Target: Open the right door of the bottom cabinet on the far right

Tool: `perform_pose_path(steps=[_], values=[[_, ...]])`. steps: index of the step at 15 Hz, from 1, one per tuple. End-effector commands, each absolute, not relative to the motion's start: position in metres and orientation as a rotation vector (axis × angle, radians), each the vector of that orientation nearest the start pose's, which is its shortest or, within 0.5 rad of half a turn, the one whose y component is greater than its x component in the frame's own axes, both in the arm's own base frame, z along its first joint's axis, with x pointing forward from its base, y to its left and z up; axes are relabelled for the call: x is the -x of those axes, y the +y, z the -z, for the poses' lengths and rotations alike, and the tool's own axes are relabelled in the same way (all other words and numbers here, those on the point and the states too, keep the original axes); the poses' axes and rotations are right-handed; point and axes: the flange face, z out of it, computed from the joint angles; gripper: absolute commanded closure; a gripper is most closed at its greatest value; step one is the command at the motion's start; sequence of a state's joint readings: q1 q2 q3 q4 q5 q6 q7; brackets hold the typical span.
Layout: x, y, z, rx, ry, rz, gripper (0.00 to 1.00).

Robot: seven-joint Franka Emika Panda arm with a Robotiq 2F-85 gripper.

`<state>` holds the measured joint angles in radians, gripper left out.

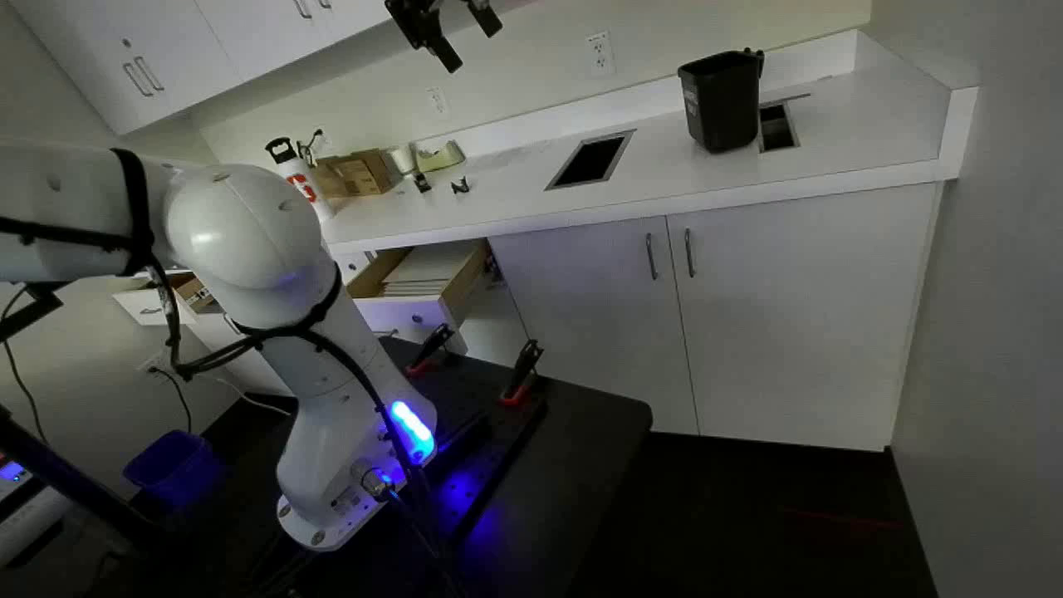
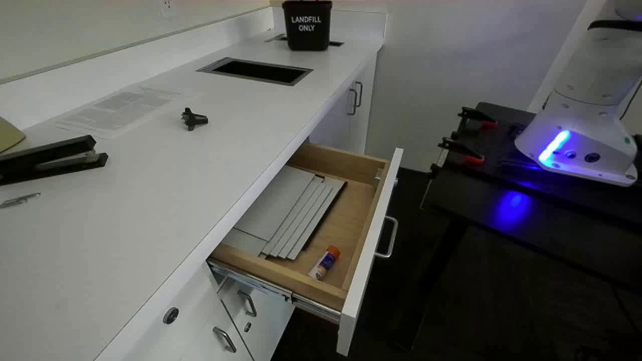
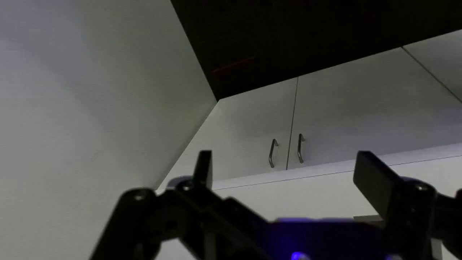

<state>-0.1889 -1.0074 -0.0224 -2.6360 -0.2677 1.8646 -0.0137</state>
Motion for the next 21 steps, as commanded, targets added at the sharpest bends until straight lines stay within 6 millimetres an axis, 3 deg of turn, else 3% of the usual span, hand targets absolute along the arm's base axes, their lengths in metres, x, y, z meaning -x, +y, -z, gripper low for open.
perform_pose_path(steps=[1,7,8,11,14,18,21], values=[[-0.265,-0.079,-0.551,3.383,0.241,0.353,0.00],[-0.265,-0.079,-0.551,3.383,0.241,0.353,0.00],[-0.267,-0.084,-0.551,3.385,0.308,0.354,0.00],[-0.268,-0.120,-0.546,3.330,0.640,0.351,0.00],[-0.263,-0.172,-0.526,3.241,0.911,0.318,0.00],[-0.258,-0.239,-0.477,3.047,1.231,0.274,0.00],[-0.264,-0.264,-0.437,2.892,1.439,0.213,0.00]])
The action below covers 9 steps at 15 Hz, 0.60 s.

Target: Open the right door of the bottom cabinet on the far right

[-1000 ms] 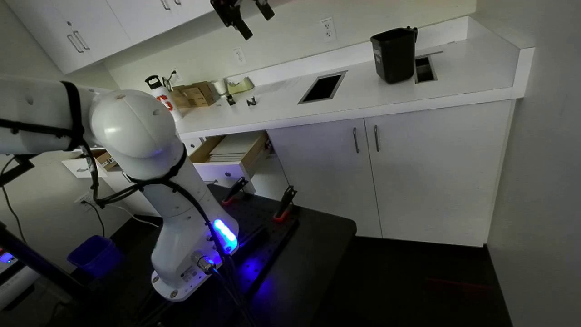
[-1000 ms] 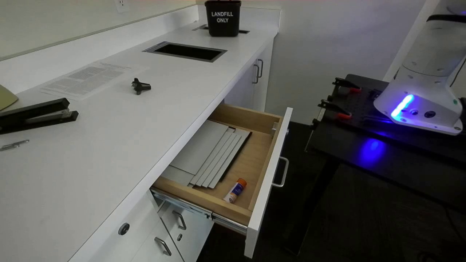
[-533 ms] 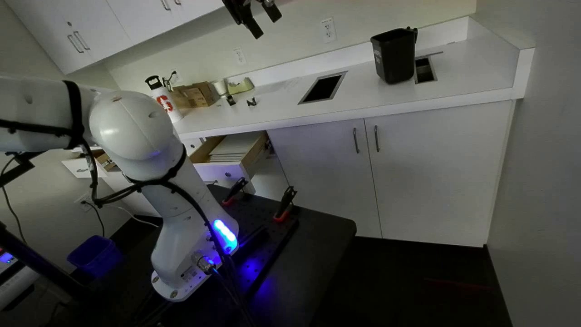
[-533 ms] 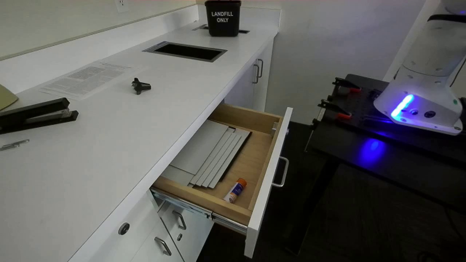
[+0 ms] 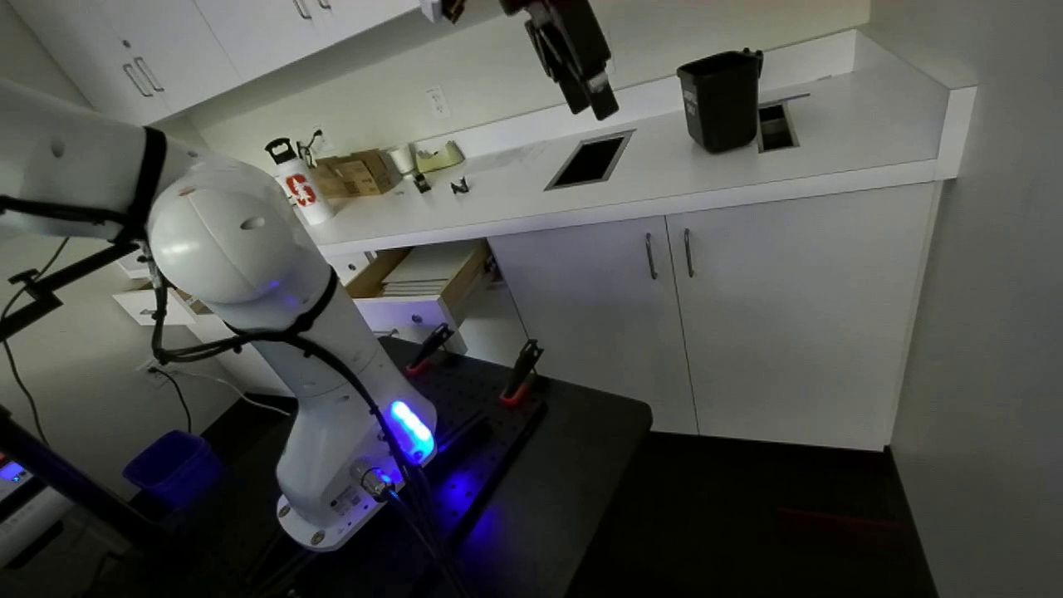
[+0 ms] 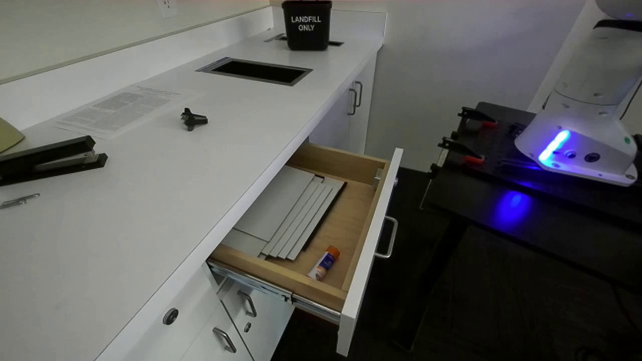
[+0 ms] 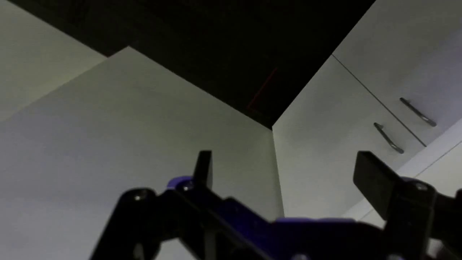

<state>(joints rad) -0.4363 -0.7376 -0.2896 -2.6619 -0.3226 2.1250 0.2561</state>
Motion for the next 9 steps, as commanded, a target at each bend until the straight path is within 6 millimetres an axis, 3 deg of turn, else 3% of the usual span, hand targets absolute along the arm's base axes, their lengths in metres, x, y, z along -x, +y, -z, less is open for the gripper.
perform_pose_path(steps=[1,4,7,9], values=[[-0.254,-0.253,-0.456,2.970,1.312,0.250,0.00],[-0.262,-0.263,-0.432,2.919,1.393,0.186,0.00],[-0.266,-0.267,-0.434,2.908,1.437,0.209,0.00],[-0.279,-0.277,-0.422,2.737,1.564,0.223,0.00]])
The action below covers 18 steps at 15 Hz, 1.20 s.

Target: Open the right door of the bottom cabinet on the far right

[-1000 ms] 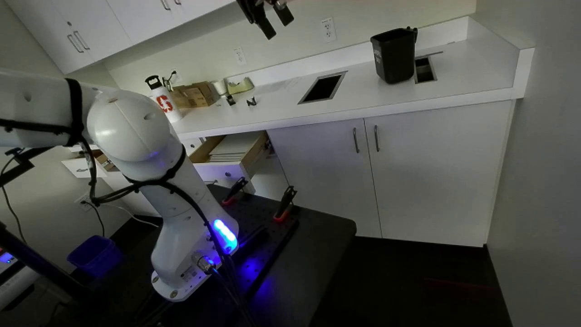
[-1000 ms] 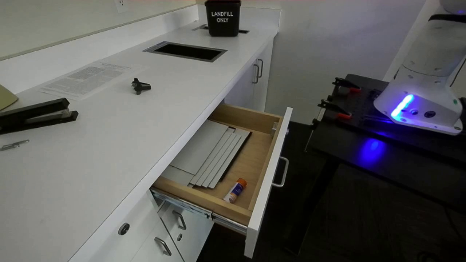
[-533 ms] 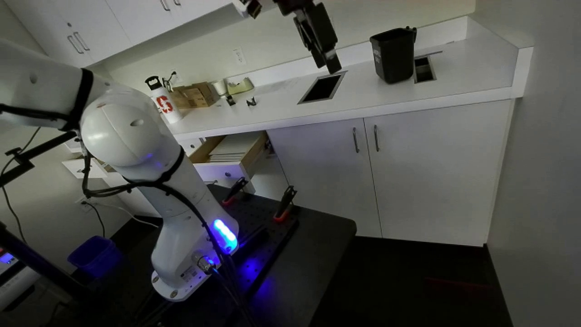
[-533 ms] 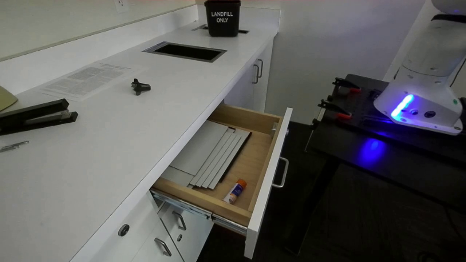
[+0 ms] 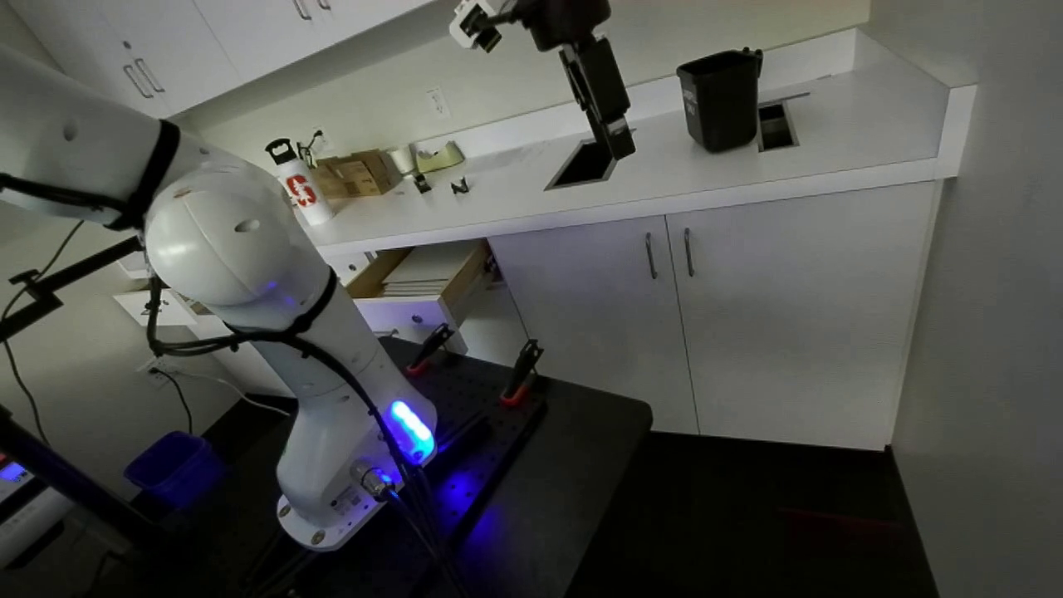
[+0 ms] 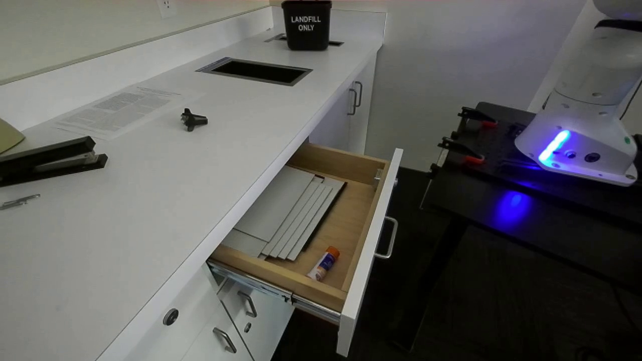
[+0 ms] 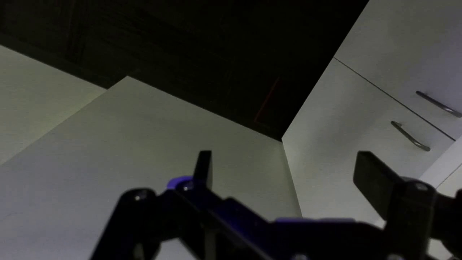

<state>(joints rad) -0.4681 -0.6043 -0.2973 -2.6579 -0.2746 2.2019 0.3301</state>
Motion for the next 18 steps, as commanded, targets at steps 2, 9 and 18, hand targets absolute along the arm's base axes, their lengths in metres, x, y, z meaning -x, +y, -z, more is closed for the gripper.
perform_pose_path(steps=[2,9,18], values=[[-0.288,-0.287,-0.399,2.604,1.639,0.215,0.00],[-0.311,-0.308,-0.303,2.091,1.912,0.220,0.00],[-0.326,-0.301,-0.270,1.608,2.045,0.202,0.00]])
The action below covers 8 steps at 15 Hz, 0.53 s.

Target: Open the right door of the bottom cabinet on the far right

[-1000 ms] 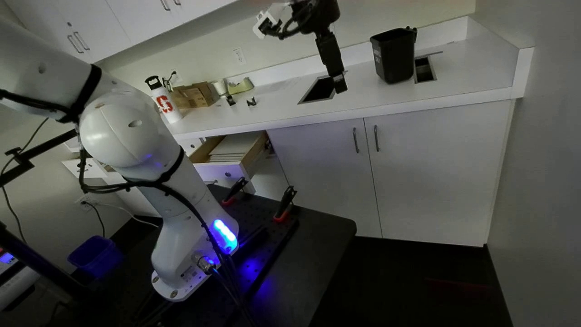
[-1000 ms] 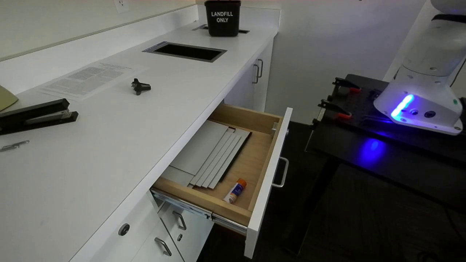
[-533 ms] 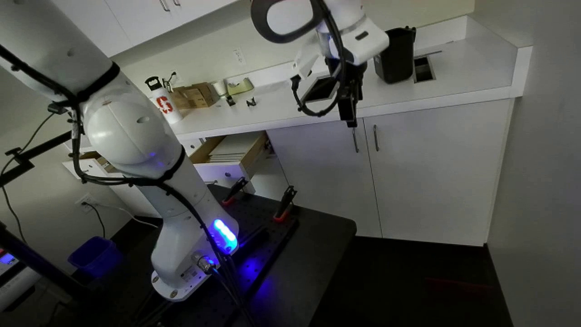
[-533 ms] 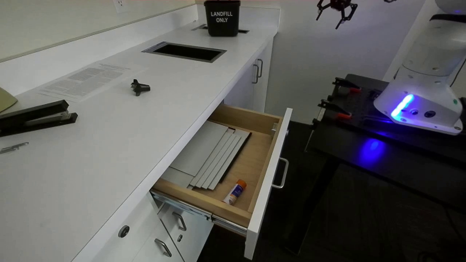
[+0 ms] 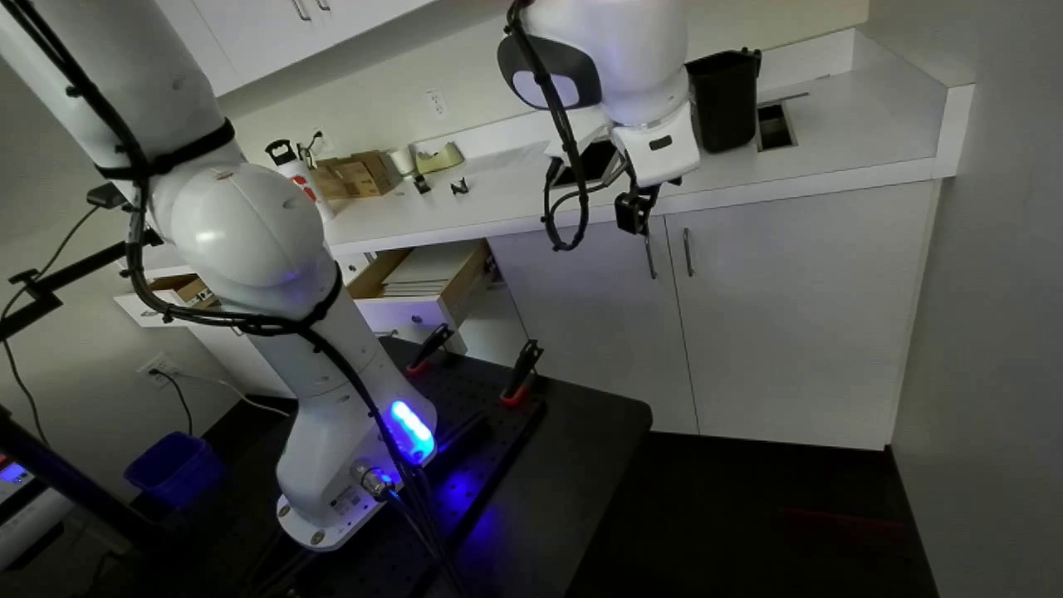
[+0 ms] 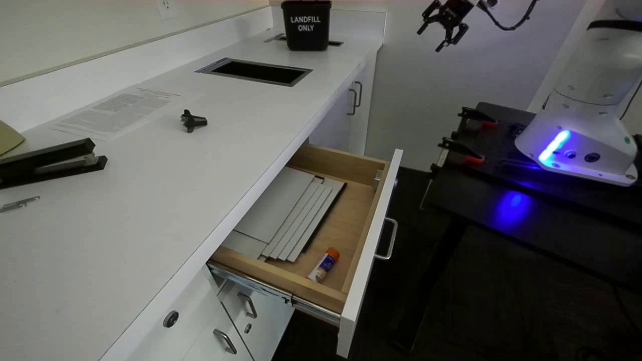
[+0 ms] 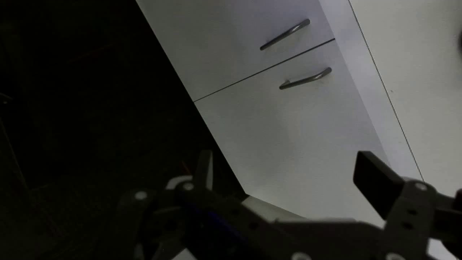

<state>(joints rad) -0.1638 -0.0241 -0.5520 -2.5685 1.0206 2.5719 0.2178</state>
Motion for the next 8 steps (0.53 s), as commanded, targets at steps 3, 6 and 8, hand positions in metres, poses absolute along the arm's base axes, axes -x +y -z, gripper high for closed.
perform_pose_path(steps=[3,6,8], values=[[-0.330,-0.303,-0.267,1.585,2.060,0.203,0.00],[-0.334,-0.305,-0.258,1.508,2.081,0.102,0.00],[-0.335,-0.305,-0.240,1.393,2.106,0.026,0.00]])
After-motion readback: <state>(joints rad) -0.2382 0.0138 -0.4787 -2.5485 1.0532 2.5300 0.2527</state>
